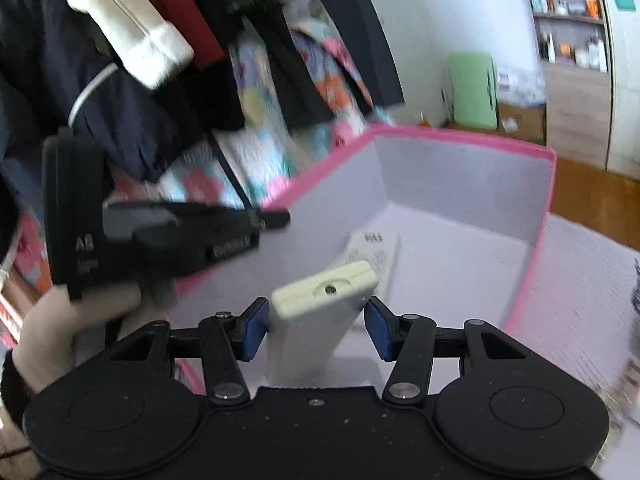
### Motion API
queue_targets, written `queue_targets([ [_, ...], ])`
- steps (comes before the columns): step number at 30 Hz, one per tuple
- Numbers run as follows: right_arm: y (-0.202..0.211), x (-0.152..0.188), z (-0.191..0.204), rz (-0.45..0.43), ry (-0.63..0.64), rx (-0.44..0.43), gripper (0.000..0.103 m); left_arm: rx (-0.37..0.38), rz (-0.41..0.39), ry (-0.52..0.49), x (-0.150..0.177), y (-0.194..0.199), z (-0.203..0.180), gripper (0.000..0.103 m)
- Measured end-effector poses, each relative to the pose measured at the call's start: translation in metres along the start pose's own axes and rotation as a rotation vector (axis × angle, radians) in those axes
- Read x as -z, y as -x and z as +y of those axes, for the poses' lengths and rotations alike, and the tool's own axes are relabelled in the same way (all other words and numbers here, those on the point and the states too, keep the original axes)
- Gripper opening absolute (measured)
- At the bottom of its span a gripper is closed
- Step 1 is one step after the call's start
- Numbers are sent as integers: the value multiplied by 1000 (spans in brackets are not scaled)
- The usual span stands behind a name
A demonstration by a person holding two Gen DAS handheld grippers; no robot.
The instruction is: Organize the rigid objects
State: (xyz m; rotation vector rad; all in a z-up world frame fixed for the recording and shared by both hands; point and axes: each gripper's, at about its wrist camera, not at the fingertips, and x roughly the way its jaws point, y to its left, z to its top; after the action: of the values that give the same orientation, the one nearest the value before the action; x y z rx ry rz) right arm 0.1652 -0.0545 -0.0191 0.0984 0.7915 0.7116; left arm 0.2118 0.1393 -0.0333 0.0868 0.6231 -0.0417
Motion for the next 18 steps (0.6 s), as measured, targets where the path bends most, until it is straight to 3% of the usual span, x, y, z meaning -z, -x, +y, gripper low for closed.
queue_targets([
  [2, 4, -1, 6, 59, 45, 24, 55, -17, -7, -16, 1, 1, -3, 5],
  [4, 6, -1, 11, 96, 55, 69, 35, -20, -7, -17, 1, 1, -2, 5],
  [8, 3, -3, 3, 106, -24, 35, 29, -18, -8, -14, 2, 1, -2, 5],
  [13, -8, -4, -7, 47, -199, -5, 20, -18, -6, -15, 2, 1, -4, 6],
  [18, -22, -3, -20, 6, -406, -114, 20, -15, -4, -10, 1, 2, -4, 6],
])
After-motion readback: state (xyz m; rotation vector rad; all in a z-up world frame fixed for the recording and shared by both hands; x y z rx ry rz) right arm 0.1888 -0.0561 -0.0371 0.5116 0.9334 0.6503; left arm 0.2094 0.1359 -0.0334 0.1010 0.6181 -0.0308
